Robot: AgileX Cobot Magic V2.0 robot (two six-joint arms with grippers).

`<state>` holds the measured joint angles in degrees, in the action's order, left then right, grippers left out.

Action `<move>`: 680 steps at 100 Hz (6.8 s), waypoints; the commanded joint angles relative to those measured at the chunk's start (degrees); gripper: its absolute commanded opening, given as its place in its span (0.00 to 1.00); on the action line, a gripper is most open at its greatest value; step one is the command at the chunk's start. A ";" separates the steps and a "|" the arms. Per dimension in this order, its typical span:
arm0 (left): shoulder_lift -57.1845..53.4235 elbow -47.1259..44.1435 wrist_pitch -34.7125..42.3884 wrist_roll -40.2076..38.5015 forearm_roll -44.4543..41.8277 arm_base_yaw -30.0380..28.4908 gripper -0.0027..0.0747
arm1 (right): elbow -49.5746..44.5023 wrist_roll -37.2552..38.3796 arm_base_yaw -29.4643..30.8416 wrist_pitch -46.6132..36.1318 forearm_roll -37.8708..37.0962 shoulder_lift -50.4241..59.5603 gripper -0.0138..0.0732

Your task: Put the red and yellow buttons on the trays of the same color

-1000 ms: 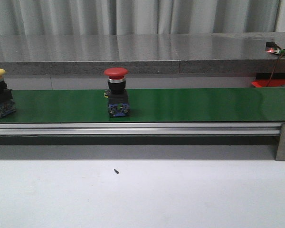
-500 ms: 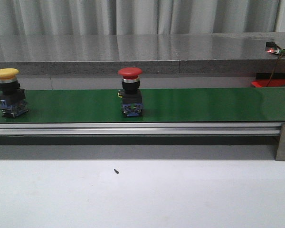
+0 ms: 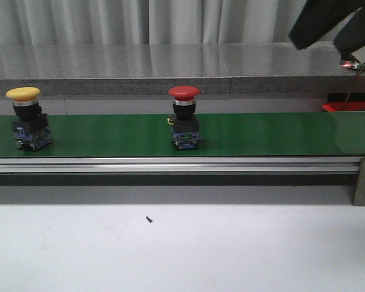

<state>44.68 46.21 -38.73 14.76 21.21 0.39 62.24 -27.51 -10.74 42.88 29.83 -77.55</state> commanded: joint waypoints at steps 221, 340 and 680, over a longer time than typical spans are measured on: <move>-0.14 1.52 3.74 -0.17 1.29 0.45 0.01 | 19.46 -0.87 30.17 -12.40 -1.58 -13.01 0.32; -0.14 1.52 3.74 -0.17 1.29 0.45 0.01 | 36.50 2.78 34.07 -9.44 -0.61 -38.70 0.32; -0.14 1.52 3.74 -0.17 1.29 0.45 0.01 | 16.08 -10.35 2.79 10.23 -0.86 -19.39 0.63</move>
<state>44.68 46.21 -38.53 14.86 21.21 0.39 76.92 -37.23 -7.95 54.99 27.74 -99.20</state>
